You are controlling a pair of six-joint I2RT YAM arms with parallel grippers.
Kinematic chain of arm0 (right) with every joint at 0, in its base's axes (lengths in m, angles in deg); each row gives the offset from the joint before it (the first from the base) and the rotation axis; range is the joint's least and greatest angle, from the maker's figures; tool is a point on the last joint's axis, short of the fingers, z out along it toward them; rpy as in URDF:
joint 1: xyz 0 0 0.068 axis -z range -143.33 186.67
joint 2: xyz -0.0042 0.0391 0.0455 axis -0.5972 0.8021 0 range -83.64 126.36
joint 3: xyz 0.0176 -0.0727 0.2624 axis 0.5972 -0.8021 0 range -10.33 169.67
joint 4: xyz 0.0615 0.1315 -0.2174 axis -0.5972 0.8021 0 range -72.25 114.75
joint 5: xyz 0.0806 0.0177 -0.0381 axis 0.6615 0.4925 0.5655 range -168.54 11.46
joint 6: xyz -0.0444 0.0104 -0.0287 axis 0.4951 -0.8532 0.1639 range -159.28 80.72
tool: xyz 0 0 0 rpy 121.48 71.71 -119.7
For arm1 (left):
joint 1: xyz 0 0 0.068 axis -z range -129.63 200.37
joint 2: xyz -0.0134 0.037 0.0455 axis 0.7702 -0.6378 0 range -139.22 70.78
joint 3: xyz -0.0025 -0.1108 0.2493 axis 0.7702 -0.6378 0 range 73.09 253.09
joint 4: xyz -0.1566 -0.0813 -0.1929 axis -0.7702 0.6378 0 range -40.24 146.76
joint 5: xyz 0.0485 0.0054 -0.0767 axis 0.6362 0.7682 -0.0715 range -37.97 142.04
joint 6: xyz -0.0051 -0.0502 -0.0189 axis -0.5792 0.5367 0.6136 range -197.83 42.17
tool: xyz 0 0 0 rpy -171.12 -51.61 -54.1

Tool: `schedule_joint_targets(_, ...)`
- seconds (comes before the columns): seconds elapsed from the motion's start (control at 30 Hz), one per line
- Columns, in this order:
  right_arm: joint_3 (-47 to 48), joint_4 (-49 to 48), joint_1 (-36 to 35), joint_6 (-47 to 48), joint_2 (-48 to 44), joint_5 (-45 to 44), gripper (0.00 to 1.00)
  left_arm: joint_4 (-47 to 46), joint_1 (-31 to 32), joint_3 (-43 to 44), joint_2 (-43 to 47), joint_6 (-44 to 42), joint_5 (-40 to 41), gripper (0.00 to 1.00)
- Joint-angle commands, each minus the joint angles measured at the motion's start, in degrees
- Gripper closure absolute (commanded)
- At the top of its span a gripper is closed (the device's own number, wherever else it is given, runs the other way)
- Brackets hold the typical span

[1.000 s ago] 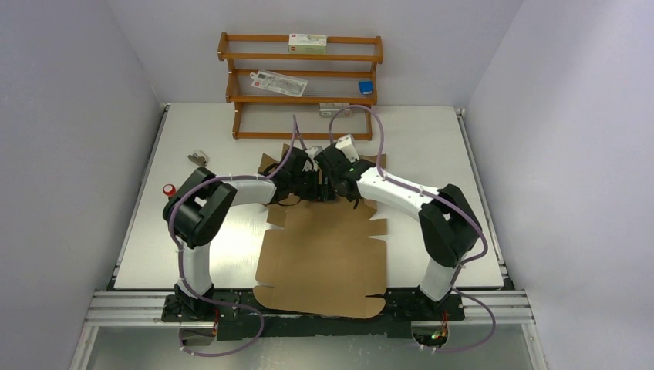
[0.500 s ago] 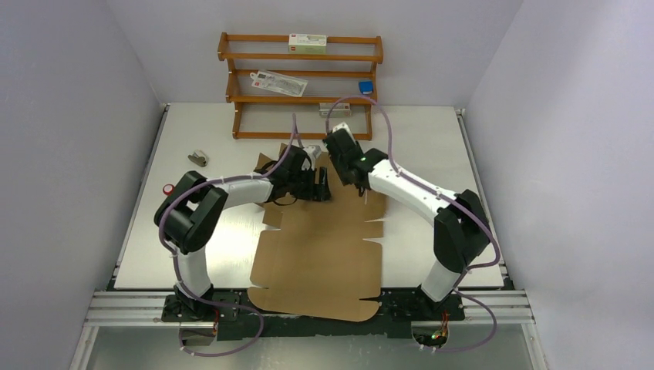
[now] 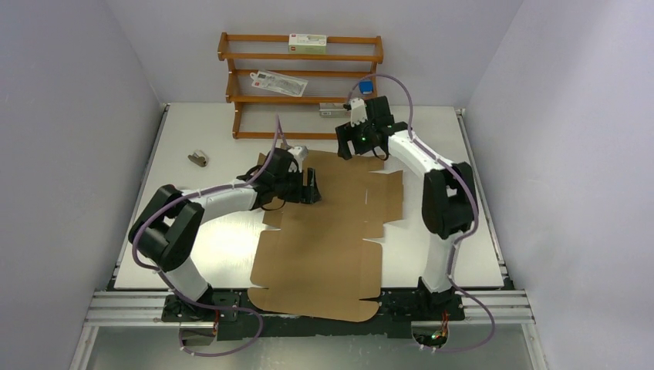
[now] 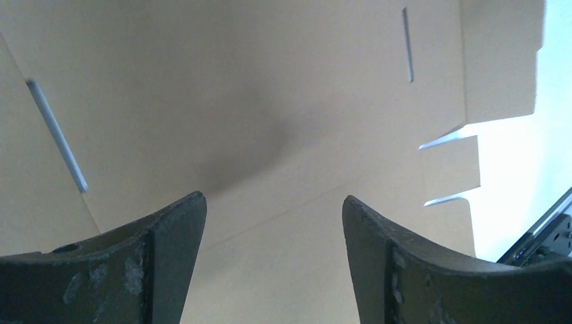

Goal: Fold the paper box

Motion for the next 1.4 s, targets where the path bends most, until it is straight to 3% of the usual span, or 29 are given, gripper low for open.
schedule_joint_targets(0.0, 3.6, -2.4, 2.4, 3.9, 6.9, 15.1, 0.17, -4.0, 0.0, -3.0, 0.3, 1.5, -3.2, 0.21)
schedule_joint_targets(0.27, 10.3, -2.6, 3.8, 6.3, 16.9, 19.6, 0.14, -5.4, 0.0, -5.5, 0.5, 1.4, -5.2, 0.21)
schedule_joint_targets(0.5, 12.4, -5.0, 4.5, 5.7, 19.7, 17.4, 0.12, -4.3, 0.0, -6.8, 0.6, 1.2, -4.8, 0.22)
schedule_joint_targets(0.83, 17.0, -0.8, 5.0, 7.9, 25.0, 21.4, 0.11, -3.9, 0.0, -8.3, 0.8, 0.9, -4.3, 0.22)
schedule_joint_targets(1.17, 22.9, 10.8, 5.0, 13.8, 28.4, 28.2, 0.24, -4.0, 0.1, -9.1, 0.6, 0.6, -3.6, 0.23)
schedule_joint_targets(1.37, 23.0, 14.4, 4.9, 17.2, 25.2, 27.9, 0.44, -4.8, 0.1, -9.4, -0.3, 0.9, -4.4, 0.23)
